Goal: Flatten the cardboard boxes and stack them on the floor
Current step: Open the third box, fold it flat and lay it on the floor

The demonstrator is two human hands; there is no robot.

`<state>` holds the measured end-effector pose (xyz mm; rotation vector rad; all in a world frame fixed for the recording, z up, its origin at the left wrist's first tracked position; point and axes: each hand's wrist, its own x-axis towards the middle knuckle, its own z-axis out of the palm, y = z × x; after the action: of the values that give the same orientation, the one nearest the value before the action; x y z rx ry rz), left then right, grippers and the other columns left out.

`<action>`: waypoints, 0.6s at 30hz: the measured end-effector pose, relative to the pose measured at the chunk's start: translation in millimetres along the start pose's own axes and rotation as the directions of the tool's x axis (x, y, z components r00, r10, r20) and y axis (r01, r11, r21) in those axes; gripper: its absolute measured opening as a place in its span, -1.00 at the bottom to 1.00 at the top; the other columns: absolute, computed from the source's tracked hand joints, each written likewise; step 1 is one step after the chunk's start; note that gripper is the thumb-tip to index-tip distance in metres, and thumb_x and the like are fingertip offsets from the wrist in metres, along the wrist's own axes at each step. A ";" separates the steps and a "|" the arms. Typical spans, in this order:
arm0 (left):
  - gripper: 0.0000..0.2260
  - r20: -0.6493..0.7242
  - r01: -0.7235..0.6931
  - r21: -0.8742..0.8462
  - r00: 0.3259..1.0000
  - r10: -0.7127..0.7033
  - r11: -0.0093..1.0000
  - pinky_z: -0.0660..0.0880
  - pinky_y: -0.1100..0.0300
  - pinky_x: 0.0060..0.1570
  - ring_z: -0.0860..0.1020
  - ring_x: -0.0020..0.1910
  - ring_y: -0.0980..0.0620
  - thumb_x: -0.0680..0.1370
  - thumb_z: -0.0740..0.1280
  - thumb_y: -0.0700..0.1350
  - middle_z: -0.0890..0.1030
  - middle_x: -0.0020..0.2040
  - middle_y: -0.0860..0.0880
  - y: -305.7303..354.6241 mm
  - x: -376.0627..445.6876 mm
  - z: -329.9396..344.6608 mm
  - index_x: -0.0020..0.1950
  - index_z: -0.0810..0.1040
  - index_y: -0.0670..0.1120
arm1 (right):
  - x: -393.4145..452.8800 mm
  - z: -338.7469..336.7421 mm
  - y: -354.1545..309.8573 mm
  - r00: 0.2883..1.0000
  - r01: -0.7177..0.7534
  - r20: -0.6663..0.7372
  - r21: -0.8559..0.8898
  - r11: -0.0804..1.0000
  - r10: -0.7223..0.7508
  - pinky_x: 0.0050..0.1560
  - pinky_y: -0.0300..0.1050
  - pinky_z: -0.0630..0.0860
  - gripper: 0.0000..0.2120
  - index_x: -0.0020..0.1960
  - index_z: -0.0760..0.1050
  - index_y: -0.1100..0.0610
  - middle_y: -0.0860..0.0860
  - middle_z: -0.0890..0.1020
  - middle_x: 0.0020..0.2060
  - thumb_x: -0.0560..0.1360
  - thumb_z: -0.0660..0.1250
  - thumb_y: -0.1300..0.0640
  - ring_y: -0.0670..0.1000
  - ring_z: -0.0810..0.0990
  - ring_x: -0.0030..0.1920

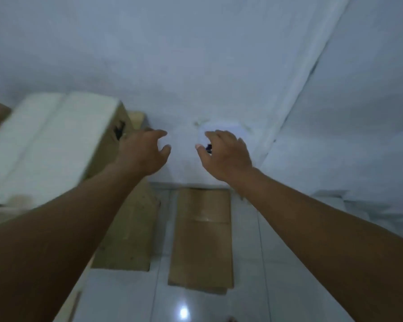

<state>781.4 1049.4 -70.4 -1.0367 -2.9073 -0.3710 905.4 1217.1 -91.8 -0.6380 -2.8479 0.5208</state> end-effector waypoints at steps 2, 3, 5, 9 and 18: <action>-0.55 -0.107 0.006 0.048 0.994 -0.001 0.999 0.26 -0.19 0.39 0.42 0.38 -0.15 0.56 0.25 0.18 0.47 0.40 -0.08 -3.8 -2.7 -65.1 0.41 0.47 0.06 | 8.0 -46.9 -38.0 0.999 0.033 0.014 -0.044 0.998 -0.033 0.52 0.24 0.04 -0.44 0.54 0.28 0.02 0.07 0.30 0.54 0.63 0.05 -0.23 0.10 0.15 0.56; -0.55 -0.158 0.014 0.069 0.987 -0.003 0.998 0.18 -0.23 0.41 0.37 0.42 -0.13 0.56 0.24 0.18 0.45 0.42 -0.08 -8.4 -8.1 -98.8 0.41 0.47 0.06 | 10.5 -69.0 -61.4 0.998 0.054 0.015 -0.056 0.997 -0.053 0.54 0.25 -0.02 -0.43 0.56 0.23 0.00 0.06 0.24 0.56 0.64 0.01 -0.24 0.09 0.09 0.58; -0.55 -0.238 0.025 0.097 0.971 -0.002 0.995 0.08 -0.26 0.43 0.29 0.47 -0.10 0.58 0.23 0.18 0.41 0.45 -0.08 -16.8 -13.5 -138.7 0.42 0.45 0.05 | 15.1 -97.2 -93.7 0.996 0.089 0.001 -0.070 0.994 -0.089 0.54 0.27 -0.12 -0.44 0.58 0.17 -0.01 0.05 0.15 0.59 0.65 -0.03 -0.23 0.09 0.00 0.60; -0.57 -0.420 0.062 0.102 0.907 -0.013 0.993 0.04 -0.28 0.43 0.23 0.51 -0.09 0.60 0.21 0.16 0.37 0.48 -0.09 -65.9 -40.7 -210.9 0.43 0.44 0.04 | 13.5 -127.5 -180.5 0.977 0.188 -0.085 -0.084 0.978 -0.196 0.54 0.28 -0.18 -0.45 0.59 0.13 -0.03 0.06 0.08 0.61 0.66 -0.03 -0.21 0.09 -0.07 0.61; -0.55 -0.454 0.107 0.108 0.890 -0.047 0.988 0.10 -0.29 0.43 0.24 0.51 -0.15 0.60 0.22 0.14 0.30 0.52 -0.14 -248.6 -123.7 -300.6 0.46 0.39 0.03 | -1.8 -91.9 -375.6 0.964 0.230 -0.130 -0.034 0.973 -0.233 0.54 0.27 -0.16 -0.46 0.58 0.13 -0.04 0.05 0.09 0.61 0.66 0.00 -0.20 0.08 -0.06 0.61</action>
<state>706.9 716.1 155.1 -0.7012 -2.5173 -0.3614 787.0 925.5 132.8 -0.3213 -2.7529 0.3977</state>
